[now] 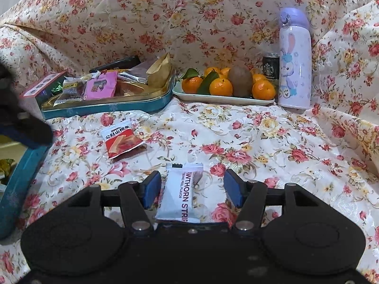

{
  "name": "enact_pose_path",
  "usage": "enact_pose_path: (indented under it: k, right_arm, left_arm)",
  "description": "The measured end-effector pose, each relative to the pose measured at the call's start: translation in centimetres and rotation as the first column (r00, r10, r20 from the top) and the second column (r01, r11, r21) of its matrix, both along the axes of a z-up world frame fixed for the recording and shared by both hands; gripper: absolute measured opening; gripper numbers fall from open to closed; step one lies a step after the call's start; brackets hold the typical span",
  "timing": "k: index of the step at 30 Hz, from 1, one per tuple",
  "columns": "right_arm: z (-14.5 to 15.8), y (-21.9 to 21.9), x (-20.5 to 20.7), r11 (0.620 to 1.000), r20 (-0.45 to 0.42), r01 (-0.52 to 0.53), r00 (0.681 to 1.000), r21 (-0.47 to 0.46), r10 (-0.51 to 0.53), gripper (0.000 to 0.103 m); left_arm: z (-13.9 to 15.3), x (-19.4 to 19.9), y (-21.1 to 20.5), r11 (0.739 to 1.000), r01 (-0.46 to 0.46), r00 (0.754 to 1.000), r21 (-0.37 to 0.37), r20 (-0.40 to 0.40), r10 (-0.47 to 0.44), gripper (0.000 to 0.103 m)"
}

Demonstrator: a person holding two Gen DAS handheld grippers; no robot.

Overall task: Organize snacks
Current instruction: 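Grasp the red-white hawthorn packet with left gripper while right holds white packet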

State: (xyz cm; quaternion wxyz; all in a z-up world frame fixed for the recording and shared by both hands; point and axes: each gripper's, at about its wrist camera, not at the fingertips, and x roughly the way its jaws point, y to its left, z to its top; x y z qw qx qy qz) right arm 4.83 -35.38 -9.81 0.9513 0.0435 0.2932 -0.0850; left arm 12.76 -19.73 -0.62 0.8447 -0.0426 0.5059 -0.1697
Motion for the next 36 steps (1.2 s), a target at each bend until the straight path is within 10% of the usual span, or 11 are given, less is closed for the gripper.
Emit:
enact_pose_path:
  k: [23, 36]
  right_arm:
    - [-0.1, 0.0, 0.1, 1.0, 0.0, -0.008, 1.0, 0.01, 0.008, 0.066]
    - [-0.1, 0.0, 0.1, 1.0, 0.001, -0.006, 1.0, 0.012, 0.006, 0.066]
  left_arm:
    - [-3.8, 5.9, -7.7, 0.988, -0.04, 0.999, 0.147, 0.01, 0.039, 0.033]
    - [-4.7, 4.6, -6.1, 0.984, -0.021, 1.0, 0.178, 0.013, 0.019, 0.059]
